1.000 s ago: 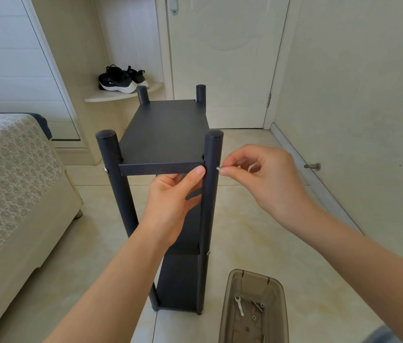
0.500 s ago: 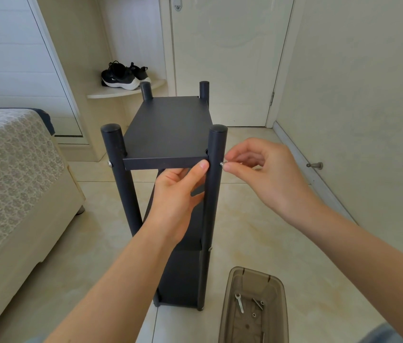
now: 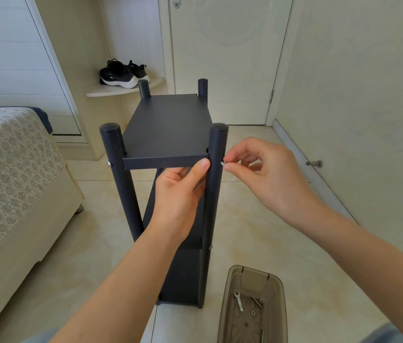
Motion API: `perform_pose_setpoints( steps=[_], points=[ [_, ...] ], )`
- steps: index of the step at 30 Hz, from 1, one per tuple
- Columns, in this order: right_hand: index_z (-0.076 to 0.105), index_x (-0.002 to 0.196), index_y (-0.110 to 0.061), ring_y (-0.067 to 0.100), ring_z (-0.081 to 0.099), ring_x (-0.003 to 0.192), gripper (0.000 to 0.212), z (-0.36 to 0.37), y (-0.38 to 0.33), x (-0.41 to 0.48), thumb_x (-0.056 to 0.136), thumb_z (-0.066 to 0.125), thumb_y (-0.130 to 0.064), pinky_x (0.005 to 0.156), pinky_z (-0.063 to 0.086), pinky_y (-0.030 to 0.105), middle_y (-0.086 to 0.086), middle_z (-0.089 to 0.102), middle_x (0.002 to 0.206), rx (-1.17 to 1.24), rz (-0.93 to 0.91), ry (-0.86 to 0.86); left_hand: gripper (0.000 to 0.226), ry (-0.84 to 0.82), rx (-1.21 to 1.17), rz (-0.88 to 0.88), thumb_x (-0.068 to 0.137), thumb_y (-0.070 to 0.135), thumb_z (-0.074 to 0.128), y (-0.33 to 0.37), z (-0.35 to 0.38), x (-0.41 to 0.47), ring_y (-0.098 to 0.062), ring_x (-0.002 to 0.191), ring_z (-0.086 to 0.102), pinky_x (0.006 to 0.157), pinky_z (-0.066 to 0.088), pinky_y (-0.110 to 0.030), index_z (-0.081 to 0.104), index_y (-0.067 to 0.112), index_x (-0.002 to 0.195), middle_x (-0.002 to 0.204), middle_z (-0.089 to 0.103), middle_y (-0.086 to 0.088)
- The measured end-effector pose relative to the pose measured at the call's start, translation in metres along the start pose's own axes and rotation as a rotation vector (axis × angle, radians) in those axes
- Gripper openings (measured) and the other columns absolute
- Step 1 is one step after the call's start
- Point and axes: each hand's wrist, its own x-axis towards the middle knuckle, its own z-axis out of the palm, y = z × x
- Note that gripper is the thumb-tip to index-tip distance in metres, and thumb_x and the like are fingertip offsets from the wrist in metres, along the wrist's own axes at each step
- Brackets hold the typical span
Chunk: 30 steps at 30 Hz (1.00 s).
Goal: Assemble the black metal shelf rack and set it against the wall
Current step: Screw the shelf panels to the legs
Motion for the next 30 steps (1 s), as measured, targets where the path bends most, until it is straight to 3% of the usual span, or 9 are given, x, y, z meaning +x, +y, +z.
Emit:
perform_pose_setpoints(
  steps=[3,8,12,14,21,30],
  points=[
    [0.068,0.078,-0.025,-0.001,0.06,0.078,0.012,0.001,0.0,0.001,0.082,0.077,-0.019,0.068,0.045,0.009,-0.014,0.067,0.077,0.043,0.026,0.042,0.038,-0.006,-0.005,0.001,0.083,0.023,0.068,0.001,-0.002,0.0,-0.029,0.103,0.069,0.101,0.054,-0.047,0.067,0.001,0.114,0.097,0.073,-0.008],
    [0.072,0.079,-0.022,-0.003,0.064,0.067,0.008,0.004,0.002,0.003,0.082,0.077,-0.017,0.064,0.048,0.011,-0.009,0.072,0.072,0.319,0.214,-0.052,0.036,-0.003,-0.016,0.005,0.085,0.022,0.066,0.0,-0.003,-0.001,-0.03,0.104,0.068,0.103,0.052,-0.048,0.066,0.001,0.114,0.096,0.073,-0.009],
    [0.069,0.087,-0.023,0.0,0.061,0.082,0.009,0.008,0.0,-0.002,0.086,0.073,-0.015,0.071,0.046,0.01,-0.015,0.067,0.08,0.008,-0.011,0.022,0.036,0.003,-0.006,0.006,0.085,0.022,0.067,0.0,-0.002,-0.002,-0.026,0.099,0.07,0.097,0.055,-0.041,0.067,0.001,0.113,0.094,0.073,-0.009],
    [0.067,0.091,-0.025,0.002,0.058,0.086,0.012,0.01,-0.002,-0.005,0.089,0.069,-0.013,0.073,0.046,0.011,-0.018,0.064,0.084,-0.038,-0.063,0.016,0.033,0.025,0.003,0.011,0.085,0.022,0.067,0.0,-0.001,-0.002,-0.026,0.096,0.07,0.095,0.056,-0.039,0.069,0.002,0.11,0.093,0.072,-0.01],
    [0.069,0.091,-0.026,0.0,0.061,0.085,0.012,0.006,0.0,-0.006,0.087,0.072,-0.015,0.079,0.049,0.013,-0.017,0.067,0.084,0.009,-0.025,0.016,0.041,0.031,0.015,-0.022,0.086,0.023,0.067,-0.001,-0.001,-0.003,-0.029,0.098,0.069,0.09,0.057,-0.041,0.065,-0.005,0.116,0.099,0.07,-0.015],
    [0.068,0.091,-0.019,-0.001,0.06,0.086,0.01,0.009,-0.001,-0.007,0.085,0.076,-0.018,0.08,0.049,0.014,-0.021,0.062,0.079,-0.077,-0.035,0.073,0.015,-0.037,0.011,-0.045,0.08,0.022,0.072,0.004,-0.004,-0.001,-0.027,0.098,0.072,0.087,0.058,-0.038,0.076,0.012,0.091,0.093,0.075,-0.009]
  ],
)
